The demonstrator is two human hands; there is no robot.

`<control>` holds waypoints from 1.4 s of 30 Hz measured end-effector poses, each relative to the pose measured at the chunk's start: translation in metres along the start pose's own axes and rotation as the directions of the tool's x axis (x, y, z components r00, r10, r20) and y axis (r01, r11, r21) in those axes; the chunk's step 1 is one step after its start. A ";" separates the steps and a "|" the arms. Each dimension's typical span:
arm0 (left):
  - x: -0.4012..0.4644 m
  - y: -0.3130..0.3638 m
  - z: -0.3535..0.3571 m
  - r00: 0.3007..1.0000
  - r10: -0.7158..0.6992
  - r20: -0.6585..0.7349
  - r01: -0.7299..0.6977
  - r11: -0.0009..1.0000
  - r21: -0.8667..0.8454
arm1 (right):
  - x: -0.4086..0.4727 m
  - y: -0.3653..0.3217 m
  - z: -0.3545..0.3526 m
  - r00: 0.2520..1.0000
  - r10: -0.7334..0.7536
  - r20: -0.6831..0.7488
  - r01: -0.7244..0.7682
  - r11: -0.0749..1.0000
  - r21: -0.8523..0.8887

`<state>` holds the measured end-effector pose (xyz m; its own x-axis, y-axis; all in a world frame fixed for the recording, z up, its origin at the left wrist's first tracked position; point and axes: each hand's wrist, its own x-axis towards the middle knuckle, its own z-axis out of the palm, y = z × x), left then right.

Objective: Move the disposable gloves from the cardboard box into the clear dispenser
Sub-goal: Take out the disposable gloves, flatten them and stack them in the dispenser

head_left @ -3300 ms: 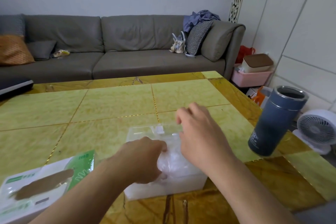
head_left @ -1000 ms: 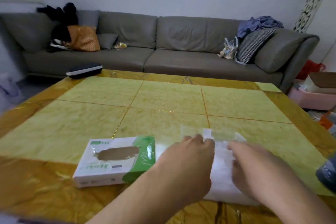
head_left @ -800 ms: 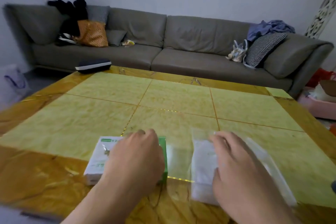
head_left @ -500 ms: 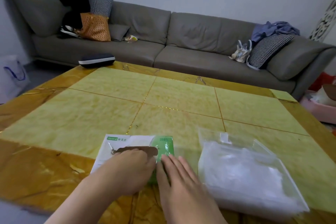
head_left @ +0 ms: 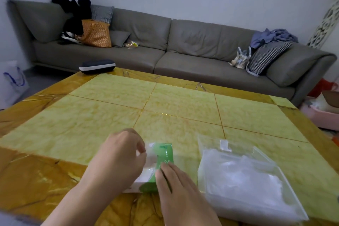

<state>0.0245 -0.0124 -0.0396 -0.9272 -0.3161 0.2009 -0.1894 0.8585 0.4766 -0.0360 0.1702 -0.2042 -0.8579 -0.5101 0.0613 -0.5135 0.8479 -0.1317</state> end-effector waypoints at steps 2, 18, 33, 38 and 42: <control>-0.001 0.003 -0.012 0.998 0.018 -0.057 -0.023 0.996 -0.086 | 0.018 0.029 0.072 0.991 -0.129 -0.048 0.131 0.990 0.046; -0.004 0.037 -0.002 0.994 -0.086 0.074 0.088 0.168 -0.982 | -0.037 0.004 -0.196 0.997 -0.077 0.014 -0.005 0.111 0.994; -0.006 0.048 0.011 0.929 0.006 0.371 0.370 0.059 -0.927 | -0.032 0.024 -0.203 0.976 0.217 -0.016 -0.012 0.125 0.992; -0.012 0.056 0.003 0.952 0.075 0.296 0.233 0.446 -0.864 | -0.028 0.029 -0.197 0.958 0.281 -0.048 -0.006 0.188 0.982; -0.014 0.062 0.008 0.984 0.058 0.168 0.117 0.503 -0.856 | -0.030 0.029 -0.196 0.983 0.183 -0.029 -0.021 0.263 0.965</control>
<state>0.0229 0.0487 -0.0193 -0.9777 -0.1935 0.0811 0.0730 0.0488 0.9961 -0.0279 0.2383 -0.0163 -0.9377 -0.3415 0.0648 -0.1026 0.0938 -0.9903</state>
